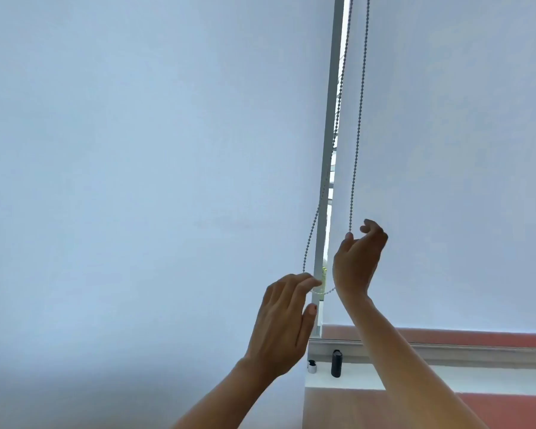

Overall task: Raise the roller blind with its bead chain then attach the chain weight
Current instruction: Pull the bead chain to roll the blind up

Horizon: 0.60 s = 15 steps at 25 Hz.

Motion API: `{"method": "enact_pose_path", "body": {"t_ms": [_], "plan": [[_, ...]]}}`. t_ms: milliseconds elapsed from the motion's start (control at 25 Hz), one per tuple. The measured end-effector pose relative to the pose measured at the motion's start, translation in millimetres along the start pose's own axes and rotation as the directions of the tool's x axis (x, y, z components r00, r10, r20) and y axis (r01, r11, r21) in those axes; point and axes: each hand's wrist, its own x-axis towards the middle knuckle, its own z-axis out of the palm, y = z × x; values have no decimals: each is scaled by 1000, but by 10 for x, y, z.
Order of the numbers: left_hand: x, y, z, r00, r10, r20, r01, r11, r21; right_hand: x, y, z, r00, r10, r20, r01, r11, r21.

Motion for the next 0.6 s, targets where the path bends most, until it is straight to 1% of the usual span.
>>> {"method": "enact_pose_path", "body": {"t_ms": [40,200,320,400,480,600], "plan": [[22,2,-2,1000,2,-10,-2,1000,-18,10,-24,23,1000,28,-14,-28,1000,14],[133,-1,-36,996,-66,-67,61,996,-69,-20,-71,96,999,29,-30,-29,999,22],[195,-33,-14,983,-129,-133,117,988,-97,-20,-52,122,997,45,60,-43,998,-37],[252,-17,30,968,-199,-151,181,976,-123,-21,-39,172,989,81,122,-72,995,-72],[303,7,79,961,-237,-146,214,965,-154,-54,-43,186,988,69,142,-65,997,-30],[423,42,96,961,-248,-122,221,954,-201,-242,-79,150,987,6,162,-21,995,93]]}}
